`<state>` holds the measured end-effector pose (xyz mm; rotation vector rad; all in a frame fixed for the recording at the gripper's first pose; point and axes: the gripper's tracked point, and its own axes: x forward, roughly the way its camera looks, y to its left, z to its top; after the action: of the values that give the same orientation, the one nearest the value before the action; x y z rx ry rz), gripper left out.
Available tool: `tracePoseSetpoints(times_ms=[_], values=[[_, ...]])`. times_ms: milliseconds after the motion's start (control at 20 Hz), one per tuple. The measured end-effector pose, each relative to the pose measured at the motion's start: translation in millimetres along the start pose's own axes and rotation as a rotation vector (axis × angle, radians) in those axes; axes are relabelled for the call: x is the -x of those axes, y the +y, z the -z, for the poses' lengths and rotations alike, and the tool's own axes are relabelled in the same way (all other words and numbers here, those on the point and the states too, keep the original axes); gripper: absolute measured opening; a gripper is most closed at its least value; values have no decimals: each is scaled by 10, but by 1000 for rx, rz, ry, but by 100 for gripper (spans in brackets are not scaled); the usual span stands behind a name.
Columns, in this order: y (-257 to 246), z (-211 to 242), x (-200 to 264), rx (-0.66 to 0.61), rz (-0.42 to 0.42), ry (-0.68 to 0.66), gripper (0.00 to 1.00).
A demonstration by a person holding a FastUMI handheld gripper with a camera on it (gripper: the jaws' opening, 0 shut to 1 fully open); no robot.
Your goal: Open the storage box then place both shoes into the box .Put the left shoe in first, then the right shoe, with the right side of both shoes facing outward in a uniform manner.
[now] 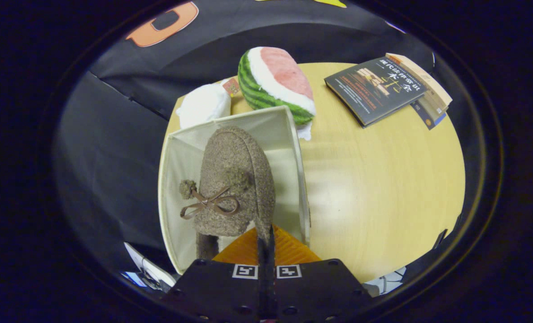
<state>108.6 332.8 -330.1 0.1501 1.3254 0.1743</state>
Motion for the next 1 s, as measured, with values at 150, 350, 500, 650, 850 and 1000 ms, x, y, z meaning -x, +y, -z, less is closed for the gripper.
tracePoseSetpoints(times_ms=[150,350,500,650,850,1000], values=[[-41,-41,-68,13,60,-26,1],[-77,-42,-91,-12,90,-37,1],[-96,-52,-81,-32,83,-38,3],[-58,-68,-84,-54,56,-53,5],[35,-53,-49,-37,30,-72,24],[107,-72,19,-11,23,-109,44]])
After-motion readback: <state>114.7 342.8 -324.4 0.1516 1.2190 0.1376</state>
